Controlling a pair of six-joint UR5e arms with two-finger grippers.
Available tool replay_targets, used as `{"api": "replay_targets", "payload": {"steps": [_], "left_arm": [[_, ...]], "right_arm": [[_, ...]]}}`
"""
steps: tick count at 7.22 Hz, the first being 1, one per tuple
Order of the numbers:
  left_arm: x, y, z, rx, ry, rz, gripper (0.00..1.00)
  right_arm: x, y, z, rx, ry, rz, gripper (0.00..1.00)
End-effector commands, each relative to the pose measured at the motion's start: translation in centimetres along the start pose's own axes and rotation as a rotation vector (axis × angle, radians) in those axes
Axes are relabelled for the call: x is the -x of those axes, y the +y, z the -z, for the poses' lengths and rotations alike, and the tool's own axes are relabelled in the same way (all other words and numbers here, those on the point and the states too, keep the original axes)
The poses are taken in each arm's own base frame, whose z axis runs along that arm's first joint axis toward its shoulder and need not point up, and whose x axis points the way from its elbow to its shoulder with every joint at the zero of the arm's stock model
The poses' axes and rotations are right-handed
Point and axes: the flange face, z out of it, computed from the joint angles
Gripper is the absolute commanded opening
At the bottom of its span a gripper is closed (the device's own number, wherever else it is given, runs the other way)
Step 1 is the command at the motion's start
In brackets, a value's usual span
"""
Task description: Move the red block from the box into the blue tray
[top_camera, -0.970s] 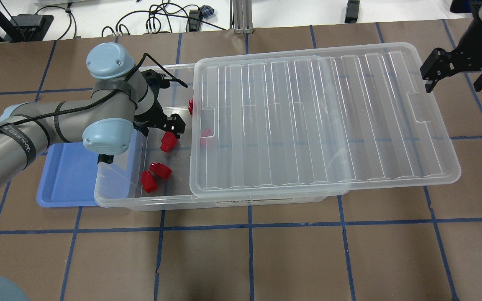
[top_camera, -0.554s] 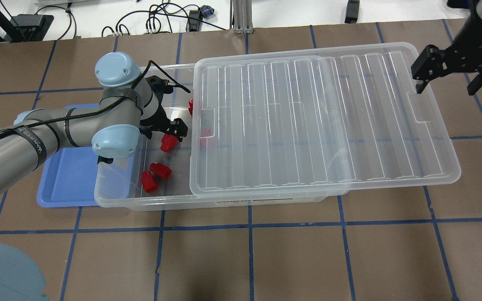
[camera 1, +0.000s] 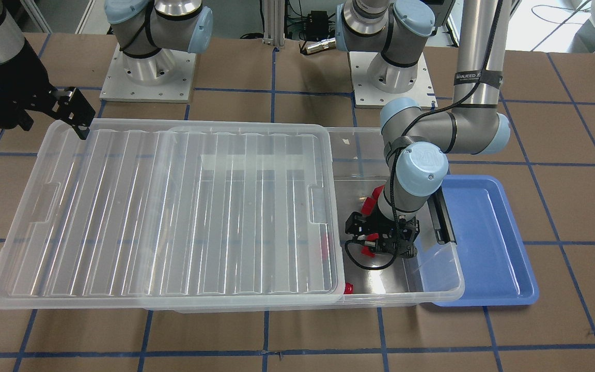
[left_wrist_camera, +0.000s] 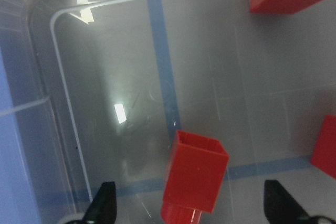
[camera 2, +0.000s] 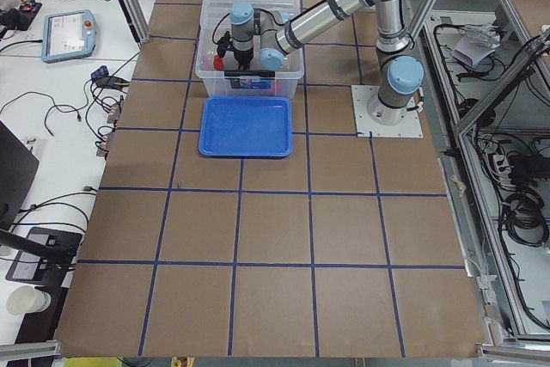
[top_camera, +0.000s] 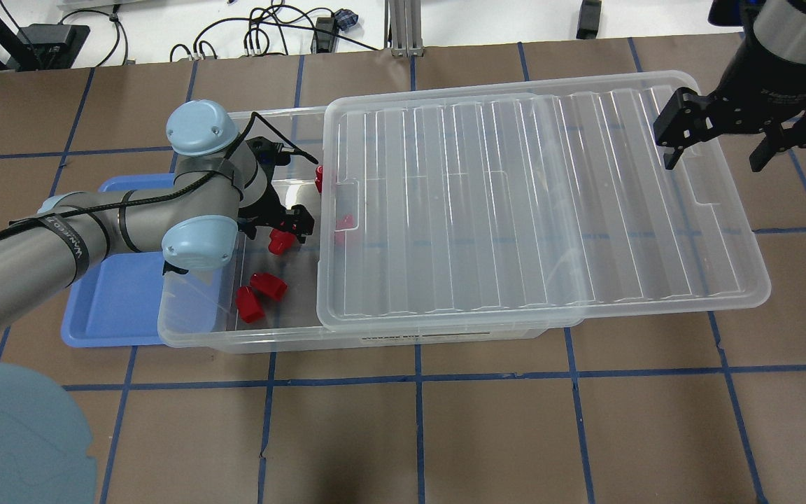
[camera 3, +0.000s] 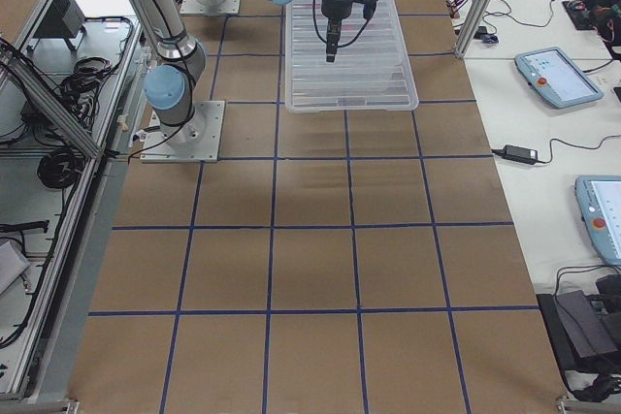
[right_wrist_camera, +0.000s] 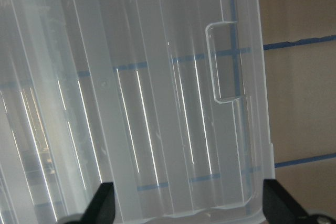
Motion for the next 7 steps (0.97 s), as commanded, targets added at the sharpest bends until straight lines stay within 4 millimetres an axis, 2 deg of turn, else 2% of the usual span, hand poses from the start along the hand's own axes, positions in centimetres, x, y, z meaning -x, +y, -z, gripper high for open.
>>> {"api": "replay_targets", "payload": {"steps": [1, 2, 5, 7], "left_arm": [[0.1, -0.1, -0.6, -0.008, -0.002, 0.001, 0.65], [0.1, -0.1, -0.6, -0.010, -0.002, 0.001, 0.37], [0.1, -0.6, 0.3, -0.034, -0.003, -0.002, 0.19], [0.0, -1.8, 4.8, -0.102, -0.012, -0.004, 0.18]], "right_arm": [[0.0, 0.1, -0.3, 0.013, 0.001, 0.007, 1.00], [0.1, 0.2, -0.2, 0.010, 0.000, 0.010, 1.00], [0.1, 0.2, 0.0, 0.004, -0.002, 0.002, 1.00], [0.1, 0.2, -0.1, 0.008, -0.002, 0.003, 1.00]]}}
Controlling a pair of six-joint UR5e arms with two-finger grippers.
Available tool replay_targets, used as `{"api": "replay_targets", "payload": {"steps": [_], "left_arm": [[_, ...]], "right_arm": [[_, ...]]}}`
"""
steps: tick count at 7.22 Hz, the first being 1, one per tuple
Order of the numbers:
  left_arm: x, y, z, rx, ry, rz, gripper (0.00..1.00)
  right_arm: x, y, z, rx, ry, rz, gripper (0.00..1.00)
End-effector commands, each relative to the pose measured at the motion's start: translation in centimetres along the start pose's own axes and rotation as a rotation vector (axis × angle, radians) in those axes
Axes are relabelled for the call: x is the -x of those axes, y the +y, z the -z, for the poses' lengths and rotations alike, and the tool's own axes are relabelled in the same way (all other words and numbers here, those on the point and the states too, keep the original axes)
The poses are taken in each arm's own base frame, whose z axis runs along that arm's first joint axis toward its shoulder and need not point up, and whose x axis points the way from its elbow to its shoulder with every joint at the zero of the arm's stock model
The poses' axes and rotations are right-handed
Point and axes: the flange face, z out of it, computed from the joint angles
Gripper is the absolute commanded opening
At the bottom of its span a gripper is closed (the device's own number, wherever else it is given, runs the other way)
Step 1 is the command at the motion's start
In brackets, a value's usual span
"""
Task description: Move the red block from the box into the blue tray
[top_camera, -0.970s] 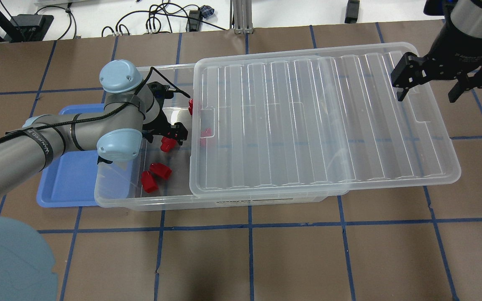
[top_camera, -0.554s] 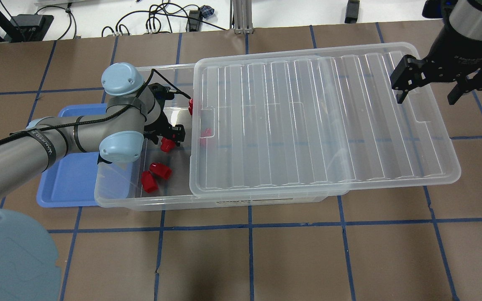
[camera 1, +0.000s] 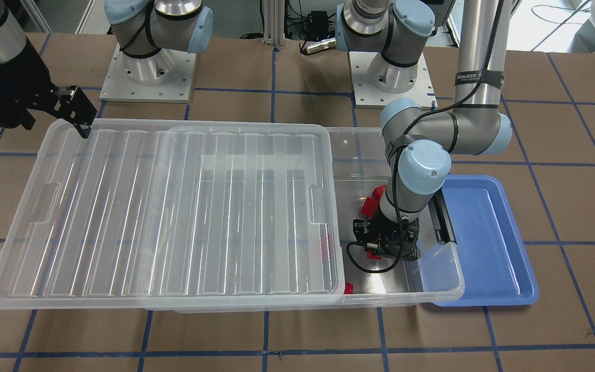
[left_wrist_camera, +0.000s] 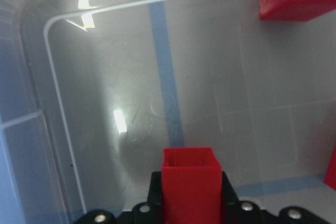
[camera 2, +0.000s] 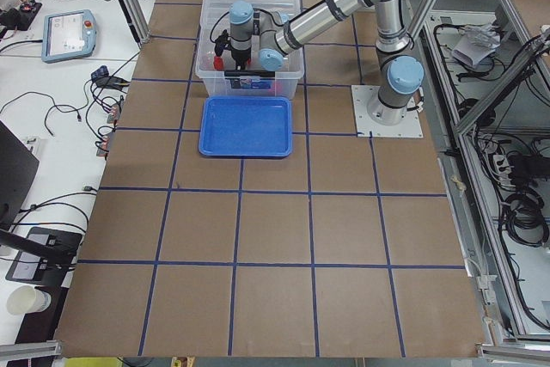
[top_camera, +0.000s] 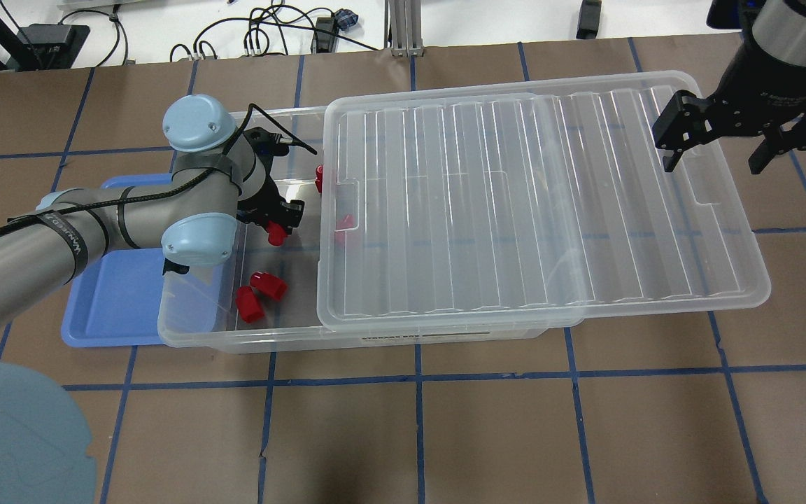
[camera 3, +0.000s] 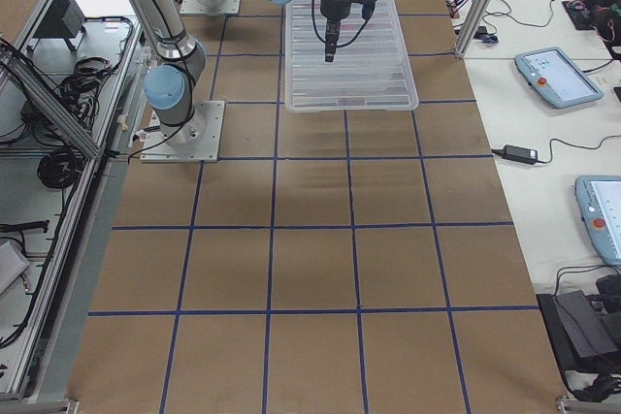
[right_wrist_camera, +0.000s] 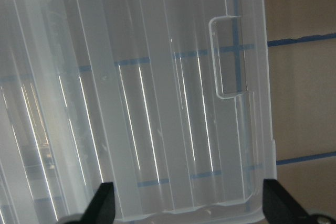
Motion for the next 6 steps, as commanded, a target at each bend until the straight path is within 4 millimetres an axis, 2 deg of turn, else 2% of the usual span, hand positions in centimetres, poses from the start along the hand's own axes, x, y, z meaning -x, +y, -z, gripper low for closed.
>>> {"api": "replay_targets", "payload": {"steps": [1, 3, 4, 5, 6], "left_arm": [[0.0, -0.7, 4.3, -0.030, -0.006, 0.002, 0.18], [0.0, -0.3, 7.1, -0.039, -0.009, 0.011, 0.18], [0.1, -0.2, 10.4, -0.026, -0.020, 0.074, 0.18], [0.2, -0.7, 14.9, 0.004, -0.019, 0.122, 0.18], [1.3, -1.1, 18.4, 0.041, -0.020, 0.139, 0.18]], "right_arm": [[0.0, -0.1, -0.1, 0.001, 0.000, 0.001, 1.00], [0.0, 0.0, 0.0, 0.001, 0.001, -0.002, 1.00], [0.0, 0.0, 0.0, 0.001, 0.001, -0.002, 1.00], [0.0, 0.0, -0.1, 0.005, 0.003, -0.002, 1.00], [0.0, 0.0, -0.1, 0.005, 0.003, -0.002, 1.00]]}}
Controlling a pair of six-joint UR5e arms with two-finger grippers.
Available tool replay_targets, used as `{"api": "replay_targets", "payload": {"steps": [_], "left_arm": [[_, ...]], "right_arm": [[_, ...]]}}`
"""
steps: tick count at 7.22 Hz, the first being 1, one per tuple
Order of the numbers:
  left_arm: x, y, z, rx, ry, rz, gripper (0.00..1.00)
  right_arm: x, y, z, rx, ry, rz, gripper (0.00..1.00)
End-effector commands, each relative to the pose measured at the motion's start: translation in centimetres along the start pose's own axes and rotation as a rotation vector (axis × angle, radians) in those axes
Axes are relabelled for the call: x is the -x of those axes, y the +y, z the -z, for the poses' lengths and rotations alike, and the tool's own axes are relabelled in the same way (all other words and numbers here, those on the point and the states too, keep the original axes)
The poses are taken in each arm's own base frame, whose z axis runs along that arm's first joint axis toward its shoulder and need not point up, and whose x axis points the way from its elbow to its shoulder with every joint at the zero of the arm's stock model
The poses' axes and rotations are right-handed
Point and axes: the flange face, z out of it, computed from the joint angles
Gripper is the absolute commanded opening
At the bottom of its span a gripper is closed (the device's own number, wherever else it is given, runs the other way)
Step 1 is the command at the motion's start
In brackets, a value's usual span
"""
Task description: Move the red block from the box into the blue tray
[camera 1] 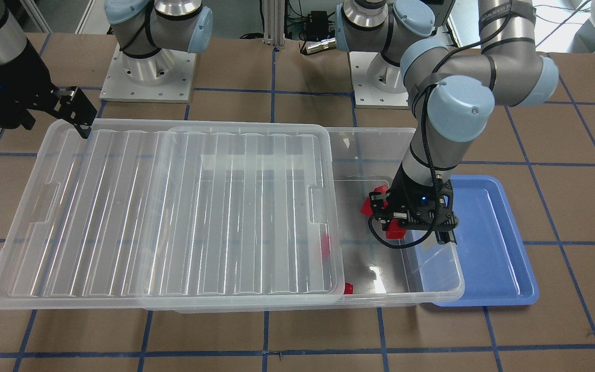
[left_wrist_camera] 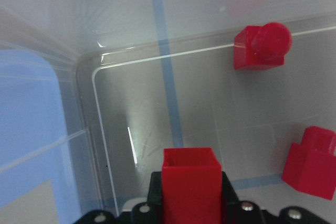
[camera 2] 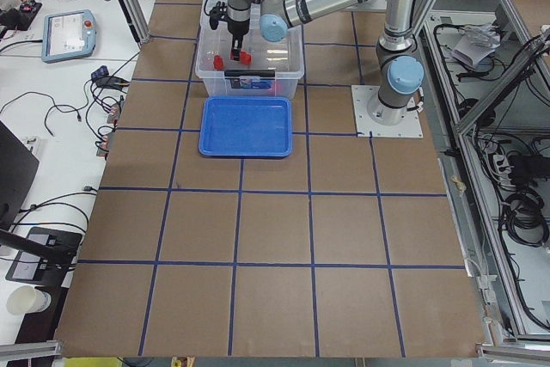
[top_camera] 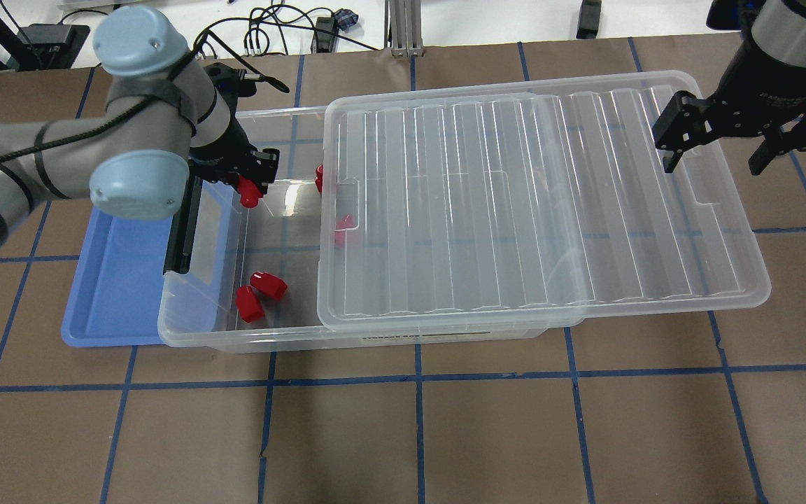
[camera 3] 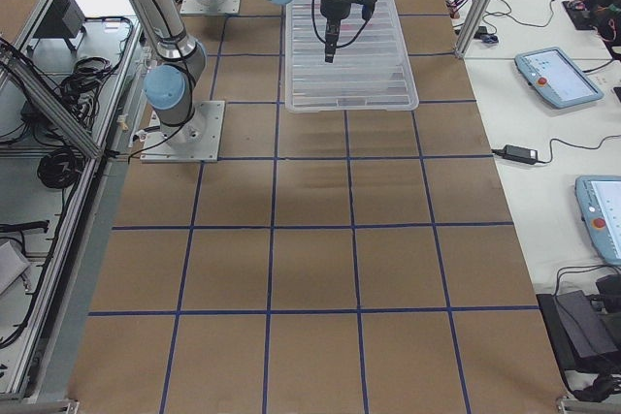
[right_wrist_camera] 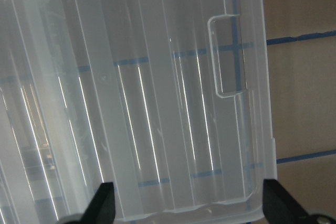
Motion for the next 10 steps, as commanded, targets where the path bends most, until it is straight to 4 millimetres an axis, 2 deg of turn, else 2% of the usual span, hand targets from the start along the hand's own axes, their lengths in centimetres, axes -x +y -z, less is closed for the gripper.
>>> {"api": "replay_targets", "payload": {"steps": [1, 2, 4, 5, 6, 7, 8, 10], "left_arm": [[4.8, -0.9, 6.0, 0.056, -0.005, 0.100, 0.18], [9.1, -0.8, 5.4, 0.076, 0.002, 0.146, 0.18], [18.4, 0.0, 1.5, 0.126, 0.050, 0.107, 0.18], [20.8, 0.9, -1.0, 0.130, 0.128, 0.094, 0.18], [23.1, 1.3, -4.5, 0.098, 0.153, 0.085, 0.18], [24.1, 2.7, -7.9, 0.111, 0.156, 0.091, 0.18], [25.1, 3.9, -10.4, 0.131, 0.165, 0.100, 0.19], [25.2, 4.6, -13.9, 0.142, 0.166, 0.101, 0.19]], "right_arm": [[0.0, 0.1, 0.1, -0.001, -0.001, 0.000, 1.00], [0.0, 0.0, 0.0, 0.002, -0.001, 0.000, 1.00], [0.0, 0.0, 0.0, 0.000, -0.001, 0.002, 1.00], [0.0, 0.0, 0.0, -0.003, -0.002, 0.004, 1.00], [0.0, -0.1, 0.0, -0.003, -0.002, 0.000, 1.00], [0.0, -0.2, -0.1, -0.003, -0.002, 0.001, 1.00], [0.0, -0.2, -0.3, 0.000, -0.001, 0.003, 1.00], [0.0, -0.2, -0.2, -0.003, 0.002, 0.006, 1.00]]}}
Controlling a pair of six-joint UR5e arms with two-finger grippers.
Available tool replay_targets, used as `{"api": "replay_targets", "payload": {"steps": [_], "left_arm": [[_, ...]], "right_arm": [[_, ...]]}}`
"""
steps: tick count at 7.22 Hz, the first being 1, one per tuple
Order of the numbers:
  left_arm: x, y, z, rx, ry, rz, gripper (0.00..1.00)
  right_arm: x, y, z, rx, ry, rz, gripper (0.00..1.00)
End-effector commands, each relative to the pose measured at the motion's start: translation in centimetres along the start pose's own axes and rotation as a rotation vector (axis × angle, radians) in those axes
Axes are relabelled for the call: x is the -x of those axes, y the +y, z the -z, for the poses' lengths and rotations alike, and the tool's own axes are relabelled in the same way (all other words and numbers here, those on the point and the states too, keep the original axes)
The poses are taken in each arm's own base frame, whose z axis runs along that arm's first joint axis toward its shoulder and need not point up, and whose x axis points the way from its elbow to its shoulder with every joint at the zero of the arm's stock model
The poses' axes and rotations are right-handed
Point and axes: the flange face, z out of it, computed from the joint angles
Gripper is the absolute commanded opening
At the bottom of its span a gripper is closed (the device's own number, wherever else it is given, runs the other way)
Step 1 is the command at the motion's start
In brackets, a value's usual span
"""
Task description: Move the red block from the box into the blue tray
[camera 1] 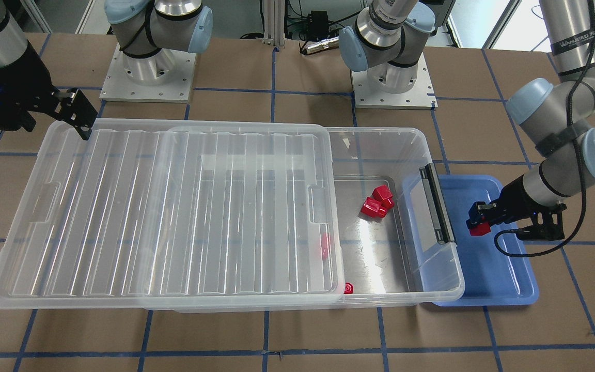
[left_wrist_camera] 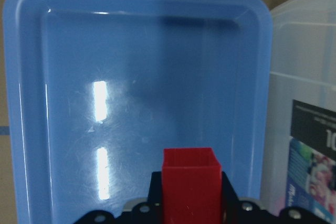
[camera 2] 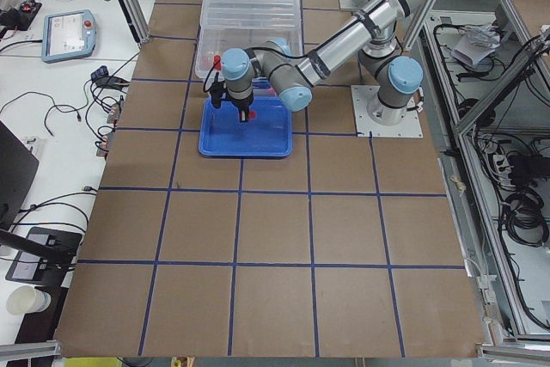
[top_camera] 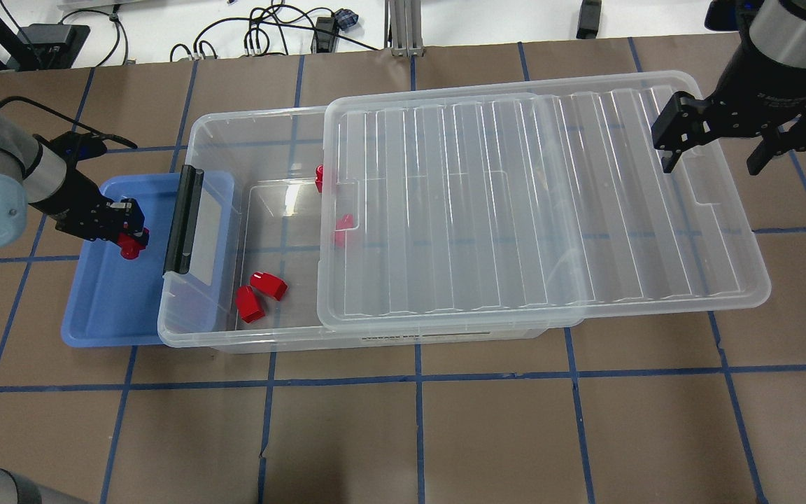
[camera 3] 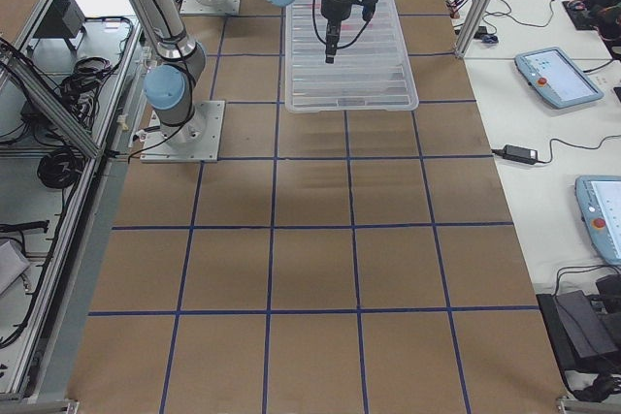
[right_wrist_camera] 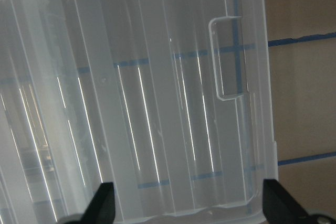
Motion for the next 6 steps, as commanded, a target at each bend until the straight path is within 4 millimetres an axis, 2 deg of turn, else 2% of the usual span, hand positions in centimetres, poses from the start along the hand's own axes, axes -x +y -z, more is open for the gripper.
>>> {"api": "replay_targets", "payload": {"steps": [1, 2, 3, 5, 6], "left_arm": [[0.7, 0.4, -2.3, 0.016, -0.002, 0.003, 0.23], [0.7, 0.6, -2.7, 0.024, -0.005, 0.004, 0.78], [0.7, 0.2, -1.4, -0.005, -0.027, 0.000, 1.00], [-0.9, -0.2, 4.6, -0.022, -0.070, -0.002, 1.00], [-3.4, -0.6, 9.2, -0.020, -0.075, -0.017, 1.00]], "right_arm": [[0.0, -0.2, -0.1, -0.004, 0.000, 0.003, 1.00], [0.0, -0.3, 0.0, -0.013, 0.000, 0.007, 1.00], [0.0, -0.4, -0.1, -0.012, 0.000, 0.010, 1.00], [-0.7, -0.6, -0.1, -0.014, 0.000, 0.001, 1.00], [-2.0, -0.9, -0.2, -0.013, 0.001, 0.036, 1.00]]}}
